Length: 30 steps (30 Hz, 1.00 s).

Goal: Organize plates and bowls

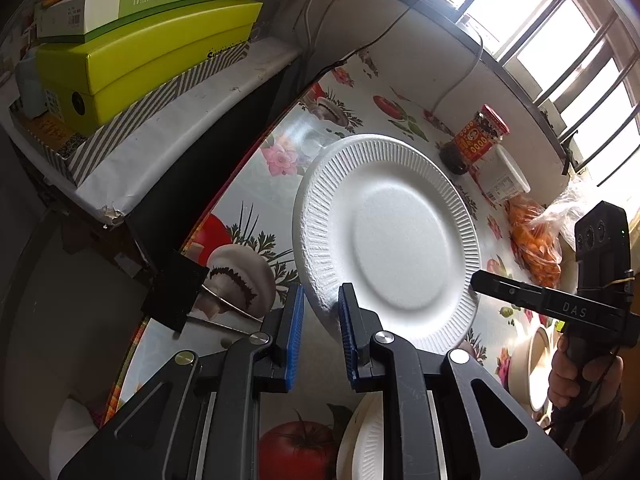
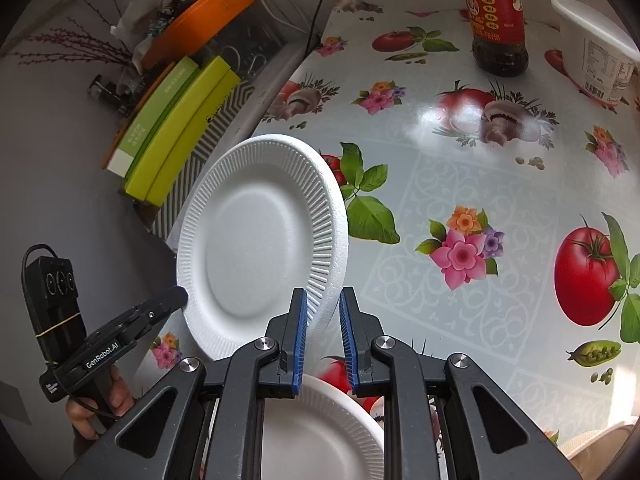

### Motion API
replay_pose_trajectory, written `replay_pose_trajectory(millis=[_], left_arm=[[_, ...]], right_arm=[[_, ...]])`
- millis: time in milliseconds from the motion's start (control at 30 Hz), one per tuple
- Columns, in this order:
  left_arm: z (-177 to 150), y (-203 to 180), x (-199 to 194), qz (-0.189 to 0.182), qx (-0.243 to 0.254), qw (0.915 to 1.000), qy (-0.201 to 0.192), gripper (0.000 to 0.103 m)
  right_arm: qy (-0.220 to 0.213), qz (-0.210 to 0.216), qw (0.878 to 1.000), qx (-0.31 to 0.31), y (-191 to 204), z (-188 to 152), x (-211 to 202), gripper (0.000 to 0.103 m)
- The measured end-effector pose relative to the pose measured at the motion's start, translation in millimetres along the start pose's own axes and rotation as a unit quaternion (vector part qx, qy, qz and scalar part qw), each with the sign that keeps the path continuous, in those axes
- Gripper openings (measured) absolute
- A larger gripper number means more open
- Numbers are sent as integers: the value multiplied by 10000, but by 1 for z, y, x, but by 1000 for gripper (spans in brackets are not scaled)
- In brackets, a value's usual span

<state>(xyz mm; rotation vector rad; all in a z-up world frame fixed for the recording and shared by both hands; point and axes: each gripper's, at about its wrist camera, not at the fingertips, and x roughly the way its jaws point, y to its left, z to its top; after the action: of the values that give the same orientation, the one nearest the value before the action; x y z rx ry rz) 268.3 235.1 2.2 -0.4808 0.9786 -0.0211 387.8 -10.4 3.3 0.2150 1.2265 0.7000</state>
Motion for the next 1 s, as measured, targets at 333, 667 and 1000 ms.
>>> replay_pose_trajectory(millis=[333,667,1000], left_arm=[[-20,-21,-27,-3,274,9995,-151,18],[-49,-35,-47,-50,415,9989,-193,18],[-84,-40,-51,-104,469,9988,-77,18]], right_arm=[[-79,117,9999,30,1,-30,-29,16],[-90,178,9998,43,-1,-69,-52,16],[76,110,9999,85,-9,-104,-56,17]])
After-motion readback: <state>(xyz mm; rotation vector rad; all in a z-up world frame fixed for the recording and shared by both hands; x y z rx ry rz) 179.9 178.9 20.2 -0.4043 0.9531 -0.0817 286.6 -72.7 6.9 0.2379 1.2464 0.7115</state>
